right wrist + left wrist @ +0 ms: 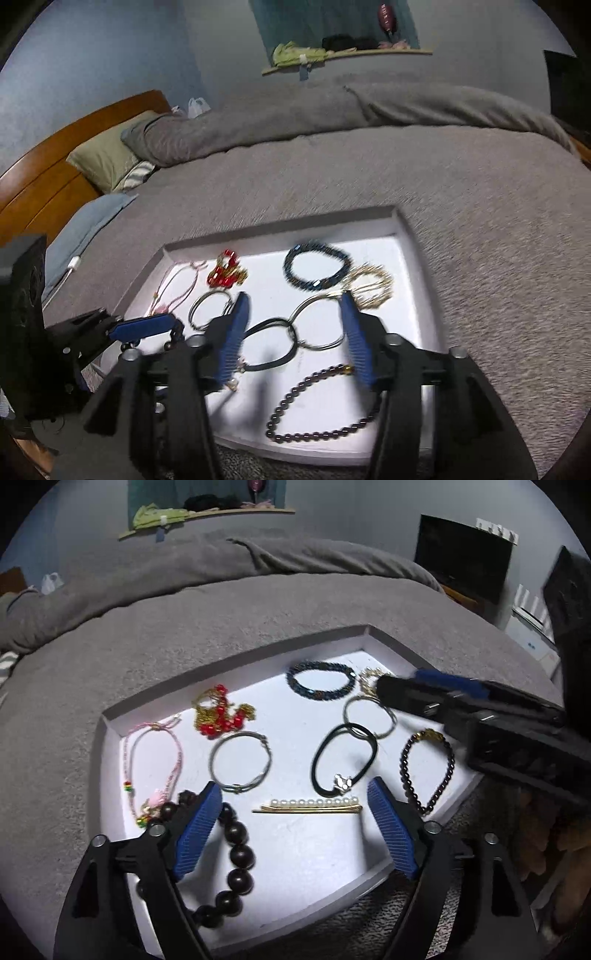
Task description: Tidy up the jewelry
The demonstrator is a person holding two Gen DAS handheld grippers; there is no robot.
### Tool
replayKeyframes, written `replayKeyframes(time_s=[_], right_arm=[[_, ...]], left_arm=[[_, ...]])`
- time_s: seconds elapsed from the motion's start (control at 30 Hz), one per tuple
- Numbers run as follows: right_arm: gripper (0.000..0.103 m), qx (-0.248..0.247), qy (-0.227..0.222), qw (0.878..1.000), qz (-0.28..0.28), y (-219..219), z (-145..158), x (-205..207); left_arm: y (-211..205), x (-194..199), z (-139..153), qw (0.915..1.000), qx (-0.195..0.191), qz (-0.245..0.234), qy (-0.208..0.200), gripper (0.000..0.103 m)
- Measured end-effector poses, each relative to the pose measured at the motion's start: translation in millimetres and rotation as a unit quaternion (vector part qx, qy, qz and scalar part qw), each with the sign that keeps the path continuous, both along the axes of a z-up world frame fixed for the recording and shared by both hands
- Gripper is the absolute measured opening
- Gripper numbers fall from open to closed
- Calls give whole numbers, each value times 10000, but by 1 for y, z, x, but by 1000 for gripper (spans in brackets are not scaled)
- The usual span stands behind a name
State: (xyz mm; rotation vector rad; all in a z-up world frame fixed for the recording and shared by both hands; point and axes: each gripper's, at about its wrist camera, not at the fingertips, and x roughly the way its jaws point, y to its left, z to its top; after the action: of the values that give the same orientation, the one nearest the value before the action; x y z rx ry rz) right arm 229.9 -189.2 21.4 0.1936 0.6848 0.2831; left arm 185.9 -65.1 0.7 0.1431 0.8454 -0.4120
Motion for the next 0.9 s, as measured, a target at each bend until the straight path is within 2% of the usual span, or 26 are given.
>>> replayKeyframes(time_s=[0.1,0.3,0.37,0.5,0.63,0.77,0.9], right_arm=[[71,40,-159,9997,-170,-10,10,-6],[93,88,-503,9978,-423,-23,26,-22],[97,114,-614,9970,-460,-23,30,-30],[98,-1,-799,9952,-572,-20,35,-44],[98,-224,-884,9942,-565,-13,35,-64],[98,-439,-814,9937,-634,-7,31,-82],[98,-631,-716,9933,-646,0,25,-91]], left_arm=[[3,-3,5,9999,9,65,-98,88],[10,-10,14,9995,-80,203,-206,92],[11,-14,17,9994,-57,250,-254,92],[16,-26,22,9980,2,476,-407,93],[28,-46,28,9934,155,926,-652,95],[39,-63,32,9887,186,1297,-728,96],[43,-76,31,9876,112,1387,-721,96]])
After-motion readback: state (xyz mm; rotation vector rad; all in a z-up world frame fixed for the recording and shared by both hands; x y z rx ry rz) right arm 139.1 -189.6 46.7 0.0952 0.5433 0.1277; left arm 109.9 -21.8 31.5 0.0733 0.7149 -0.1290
